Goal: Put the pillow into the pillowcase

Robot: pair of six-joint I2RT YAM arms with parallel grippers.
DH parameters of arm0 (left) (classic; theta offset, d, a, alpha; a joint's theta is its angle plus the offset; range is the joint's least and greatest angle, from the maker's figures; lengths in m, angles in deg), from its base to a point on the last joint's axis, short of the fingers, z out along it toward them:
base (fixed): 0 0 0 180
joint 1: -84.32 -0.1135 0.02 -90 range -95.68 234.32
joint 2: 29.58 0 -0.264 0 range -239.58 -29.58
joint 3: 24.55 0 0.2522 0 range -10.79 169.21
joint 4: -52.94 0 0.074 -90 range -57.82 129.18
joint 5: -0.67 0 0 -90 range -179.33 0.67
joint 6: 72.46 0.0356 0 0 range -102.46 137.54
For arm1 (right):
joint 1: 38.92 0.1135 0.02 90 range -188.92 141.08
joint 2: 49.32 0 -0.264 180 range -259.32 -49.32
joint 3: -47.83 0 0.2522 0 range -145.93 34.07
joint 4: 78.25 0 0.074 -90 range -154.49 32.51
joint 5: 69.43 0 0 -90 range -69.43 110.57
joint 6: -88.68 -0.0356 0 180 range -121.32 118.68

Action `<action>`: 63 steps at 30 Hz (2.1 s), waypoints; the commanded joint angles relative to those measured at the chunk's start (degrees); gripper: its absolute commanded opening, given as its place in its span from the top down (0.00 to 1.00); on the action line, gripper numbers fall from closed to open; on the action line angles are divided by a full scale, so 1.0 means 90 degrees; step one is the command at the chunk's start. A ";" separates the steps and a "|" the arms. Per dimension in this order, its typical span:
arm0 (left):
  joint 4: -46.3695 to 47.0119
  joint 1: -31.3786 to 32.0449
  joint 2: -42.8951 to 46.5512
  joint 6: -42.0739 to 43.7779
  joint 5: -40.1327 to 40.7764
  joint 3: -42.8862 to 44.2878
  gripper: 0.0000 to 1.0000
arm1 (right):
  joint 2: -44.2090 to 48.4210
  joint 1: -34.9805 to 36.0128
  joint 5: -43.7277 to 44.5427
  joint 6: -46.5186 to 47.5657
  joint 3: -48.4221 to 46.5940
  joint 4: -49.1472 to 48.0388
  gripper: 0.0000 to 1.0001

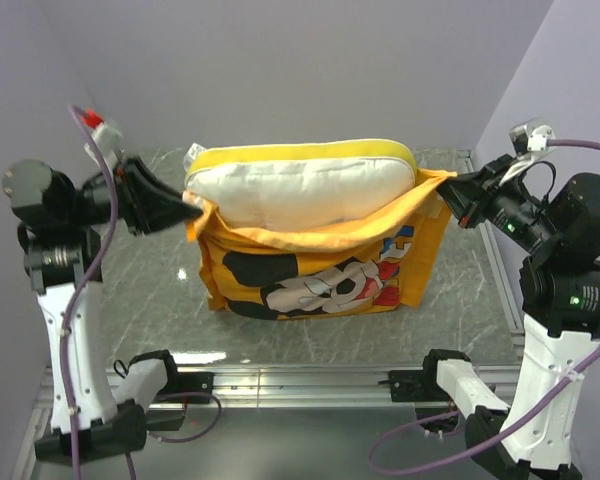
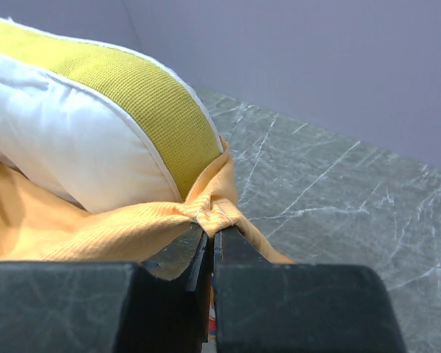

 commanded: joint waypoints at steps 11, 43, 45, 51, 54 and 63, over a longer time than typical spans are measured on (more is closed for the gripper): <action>-0.0771 0.0006 0.1169 0.0282 -0.0413 -0.1398 1.00 | 0.0527 -0.0030 -0.0517 -0.0368 0.0442 -0.0362 1.00; 0.5178 -0.1979 -0.1576 -0.5365 0.2789 0.3412 1.00 | -0.1411 -0.0137 0.1957 -0.1267 -0.3995 -0.1670 1.00; 0.3274 -0.0643 -0.0741 -0.2831 0.2878 0.2401 1.00 | -0.0990 -0.0147 0.1643 -0.1403 -0.2250 -0.2050 1.00; 0.3525 -0.0646 -0.1357 -0.2625 0.2496 0.3044 1.00 | -0.1347 -0.0147 0.0733 -0.2204 -0.1751 -0.1924 1.00; 0.3830 -0.0951 -0.2275 -0.2872 0.3461 0.5428 1.00 | -0.1904 -0.0381 0.0869 -0.2799 -0.3742 -0.2596 1.00; 0.3770 -0.0004 -0.1491 -0.2969 0.4119 0.3104 0.99 | -0.1144 -0.0323 0.0676 -0.3318 -0.1523 -0.3286 1.00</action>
